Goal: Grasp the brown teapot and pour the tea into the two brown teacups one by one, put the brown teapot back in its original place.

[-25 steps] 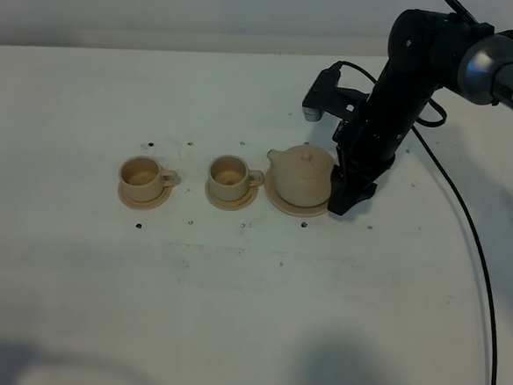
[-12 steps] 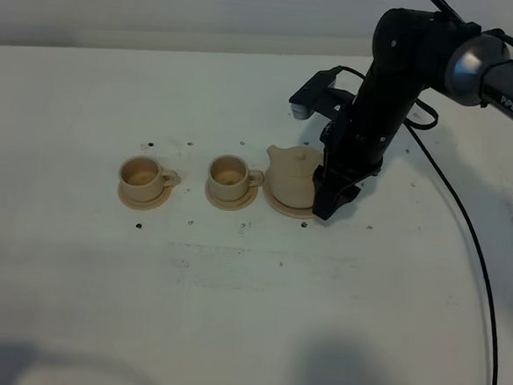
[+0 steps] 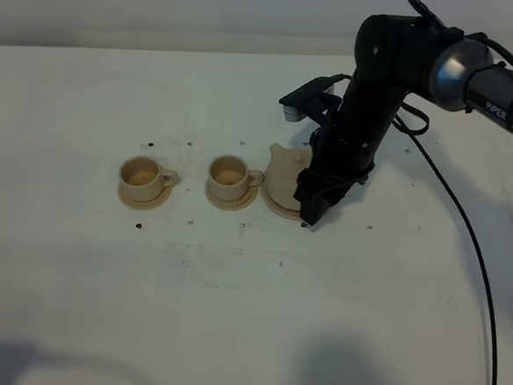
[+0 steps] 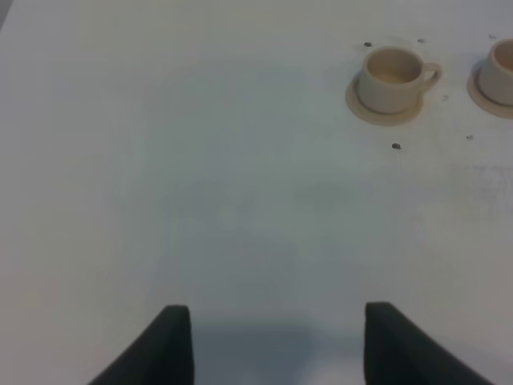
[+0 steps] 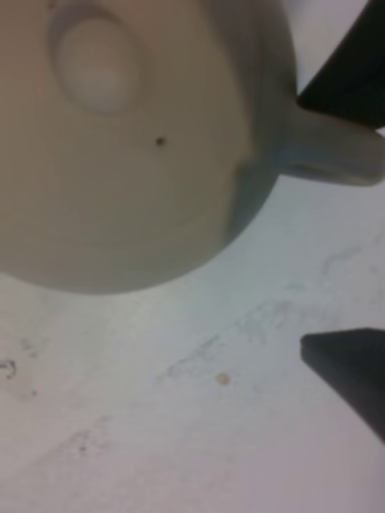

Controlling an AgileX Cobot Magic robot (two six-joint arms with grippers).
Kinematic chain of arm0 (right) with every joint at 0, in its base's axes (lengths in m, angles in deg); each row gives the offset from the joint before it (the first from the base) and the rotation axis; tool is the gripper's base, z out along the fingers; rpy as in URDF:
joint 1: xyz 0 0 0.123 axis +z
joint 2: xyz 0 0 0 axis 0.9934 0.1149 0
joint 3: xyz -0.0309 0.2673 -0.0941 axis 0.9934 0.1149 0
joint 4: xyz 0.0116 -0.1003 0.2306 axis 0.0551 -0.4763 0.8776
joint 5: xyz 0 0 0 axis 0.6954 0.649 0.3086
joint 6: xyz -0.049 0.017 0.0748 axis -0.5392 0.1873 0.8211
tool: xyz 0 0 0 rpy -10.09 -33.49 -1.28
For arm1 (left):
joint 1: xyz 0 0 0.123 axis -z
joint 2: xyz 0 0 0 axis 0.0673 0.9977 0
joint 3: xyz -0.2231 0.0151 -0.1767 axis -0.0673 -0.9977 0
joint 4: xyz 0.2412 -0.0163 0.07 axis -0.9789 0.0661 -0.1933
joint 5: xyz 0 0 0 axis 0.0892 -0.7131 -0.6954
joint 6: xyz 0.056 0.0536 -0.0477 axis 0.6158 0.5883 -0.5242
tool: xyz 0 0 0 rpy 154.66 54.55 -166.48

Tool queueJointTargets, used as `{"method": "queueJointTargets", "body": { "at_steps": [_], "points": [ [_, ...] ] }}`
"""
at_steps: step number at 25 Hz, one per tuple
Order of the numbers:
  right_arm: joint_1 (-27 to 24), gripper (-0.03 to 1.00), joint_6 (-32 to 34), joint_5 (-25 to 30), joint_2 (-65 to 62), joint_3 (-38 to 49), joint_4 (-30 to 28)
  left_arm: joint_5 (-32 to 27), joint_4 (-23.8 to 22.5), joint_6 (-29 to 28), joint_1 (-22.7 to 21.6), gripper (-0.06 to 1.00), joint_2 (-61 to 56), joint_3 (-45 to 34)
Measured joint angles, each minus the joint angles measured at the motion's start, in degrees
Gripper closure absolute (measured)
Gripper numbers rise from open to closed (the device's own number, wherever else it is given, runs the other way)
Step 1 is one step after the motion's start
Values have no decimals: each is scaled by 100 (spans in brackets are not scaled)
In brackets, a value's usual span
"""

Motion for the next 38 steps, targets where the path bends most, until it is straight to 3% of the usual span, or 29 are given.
{"method": "queueJointTargets", "body": {
  "at_steps": [12, 20, 29, 38],
  "points": [
    [34, 44, 935, -85, 0, 0, -591, 0, 0, -5, 0, 47, 0, 0],
    [34, 52, 1010, -432, -14, 0, -609, 0, 0, -5, 0, 47, 0, 0],
    [34, 64, 1010, -392, -14, 0, -659, 0, 0, -5, 0, 47, 0, 0],
    [34, 66, 754, -380, -14, 0, -691, 0, 0, 0, 0, 47, 0, 0]
  ]
}}
